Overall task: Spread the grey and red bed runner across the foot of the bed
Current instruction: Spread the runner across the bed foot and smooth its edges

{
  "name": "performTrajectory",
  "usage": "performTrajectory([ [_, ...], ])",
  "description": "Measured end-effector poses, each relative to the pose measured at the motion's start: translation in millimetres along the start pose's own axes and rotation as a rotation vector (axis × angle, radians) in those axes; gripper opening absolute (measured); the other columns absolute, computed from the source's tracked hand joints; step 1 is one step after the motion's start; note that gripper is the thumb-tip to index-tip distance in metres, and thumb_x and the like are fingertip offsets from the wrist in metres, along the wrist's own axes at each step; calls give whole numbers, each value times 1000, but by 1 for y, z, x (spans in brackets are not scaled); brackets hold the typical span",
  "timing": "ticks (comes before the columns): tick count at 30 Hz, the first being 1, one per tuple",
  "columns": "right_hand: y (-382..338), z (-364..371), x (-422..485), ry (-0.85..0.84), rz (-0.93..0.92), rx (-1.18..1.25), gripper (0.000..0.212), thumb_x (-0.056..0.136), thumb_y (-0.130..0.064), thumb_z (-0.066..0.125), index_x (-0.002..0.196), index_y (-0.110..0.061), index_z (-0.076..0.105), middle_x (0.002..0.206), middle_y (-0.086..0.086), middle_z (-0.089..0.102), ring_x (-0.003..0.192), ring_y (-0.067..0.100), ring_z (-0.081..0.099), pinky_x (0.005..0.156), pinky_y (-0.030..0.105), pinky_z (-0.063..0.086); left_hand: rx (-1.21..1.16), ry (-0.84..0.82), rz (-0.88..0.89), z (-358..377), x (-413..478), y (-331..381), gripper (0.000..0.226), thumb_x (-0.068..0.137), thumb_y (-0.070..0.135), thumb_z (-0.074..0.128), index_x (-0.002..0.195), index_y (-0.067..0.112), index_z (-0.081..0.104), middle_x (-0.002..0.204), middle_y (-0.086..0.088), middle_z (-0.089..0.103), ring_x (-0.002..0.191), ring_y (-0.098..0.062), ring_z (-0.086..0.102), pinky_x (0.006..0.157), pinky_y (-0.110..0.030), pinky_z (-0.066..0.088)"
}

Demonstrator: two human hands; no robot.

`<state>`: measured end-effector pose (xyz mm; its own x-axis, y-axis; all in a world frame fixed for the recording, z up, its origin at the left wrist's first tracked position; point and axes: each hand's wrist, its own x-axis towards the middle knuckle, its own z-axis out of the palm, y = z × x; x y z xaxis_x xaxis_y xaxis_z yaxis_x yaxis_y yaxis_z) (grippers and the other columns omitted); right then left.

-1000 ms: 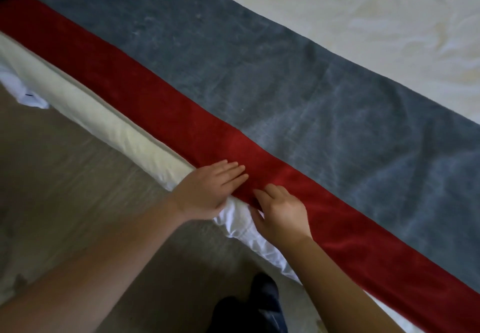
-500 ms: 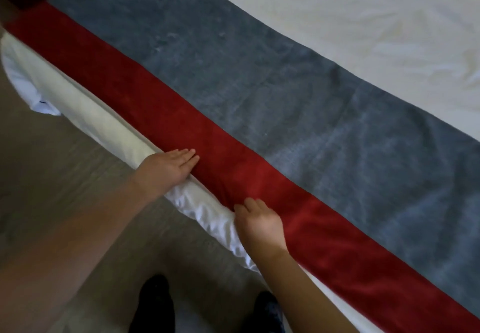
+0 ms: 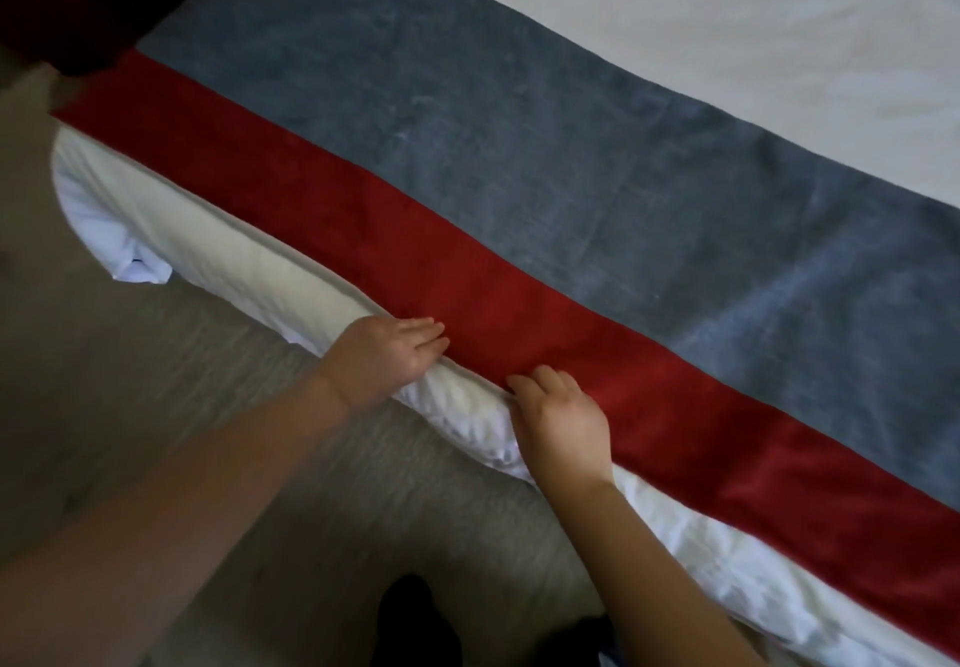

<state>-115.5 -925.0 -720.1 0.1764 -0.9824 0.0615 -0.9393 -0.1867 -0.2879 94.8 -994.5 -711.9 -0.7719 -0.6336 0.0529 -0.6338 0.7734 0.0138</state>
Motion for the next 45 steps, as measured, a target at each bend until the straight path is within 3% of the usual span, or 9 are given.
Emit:
performTrajectory([
  [5, -6, 8, -3, -46, -17, -32, 29, 43, 0, 86, 55, -14, 64, 55, -1, 52, 47, 18, 51, 37, 21, 31, -72, 59, 89, 7, -7, -3, 29, 54, -4, 84, 80, 6, 78, 85, -9, 75, 77, -19, 73, 55, -30, 59],
  [10, -6, 5, 22, -101, -60, 79, 16, 61, -21, 81, 68, -14, 69, 66, 1, 59, 58, 21, 59, 43, 26, 45, -9, 104, 49, 12, -9, -36, 31, 81, 2, 48, 97, 2, 75, 101, -13, 73, 94, -24, 71, 80, -35, 59],
  [15, -42, 11, 75, -256, -178, 111, 23, 83, -34, 63, 96, -15, 69, 89, 1, 63, 82, 20, 60, 62, 32, 48, 19, 82, -117, -2, -24, -85, 37, 63, -11, 78, 99, -5, 72, 102, -20, 71, 89, -30, 71, 72, -41, 60],
  [17, -60, 15, 89, -261, -158, 48, 16, 75, -26, 71, 89, -18, 69, 83, -2, 63, 75, 15, 61, 58, 27, 49, -4, 95, -189, -7, -32, -97, 44, 49, -19, 82, 90, -5, 74, 94, -20, 72, 79, -30, 73, 60, -40, 61],
  [22, -70, 25, 83, -211, -172, 66, 32, 33, -5, 83, 50, -18, 59, 52, -4, 53, 42, 11, 51, 33, 21, 40, -35, 137, -103, -4, -45, -103, 29, 73, -2, 50, 80, 2, 77, 84, -13, 75, 70, -22, 73, 52, -31, 59],
  [29, -91, 32, 111, -150, -151, 121, 19, 59, -24, 83, 67, -16, 68, 65, -3, 60, 54, 15, 57, 40, 25, 45, -67, 188, 4, 10, -62, -153, 28, 66, -10, 69, 90, 3, 76, 94, -12, 74, 81, -22, 73, 64, -33, 61],
  [33, -148, 48, 153, -101, -121, 137, 21, 65, -25, 79, 80, -13, 71, 74, 2, 63, 62, 21, 61, 43, 29, 48, -34, 179, 63, 1, -69, -210, 26, 78, -2, 54, 88, 3, 77, 94, -13, 74, 83, -23, 73, 65, -32, 61],
  [39, -217, 78, 189, 5, 56, 75, 28, 41, 1, 85, 57, -12, 66, 57, 2, 56, 47, 21, 55, 34, 22, 38, -45, 159, 147, -13, -95, -274, 33, 77, 6, 46, 79, 9, 79, 86, -6, 76, 76, -17, 73, 53, -25, 58],
  [45, -226, 82, 185, 6, 88, 18, 29, 43, -2, 86, 65, -12, 69, 61, 1, 58, 50, 22, 57, 35, 25, 42, -68, 177, 238, -12, -107, -297, 19, 67, 3, 66, 79, 11, 79, 84, -3, 76, 76, -14, 73, 53, -24, 57],
])
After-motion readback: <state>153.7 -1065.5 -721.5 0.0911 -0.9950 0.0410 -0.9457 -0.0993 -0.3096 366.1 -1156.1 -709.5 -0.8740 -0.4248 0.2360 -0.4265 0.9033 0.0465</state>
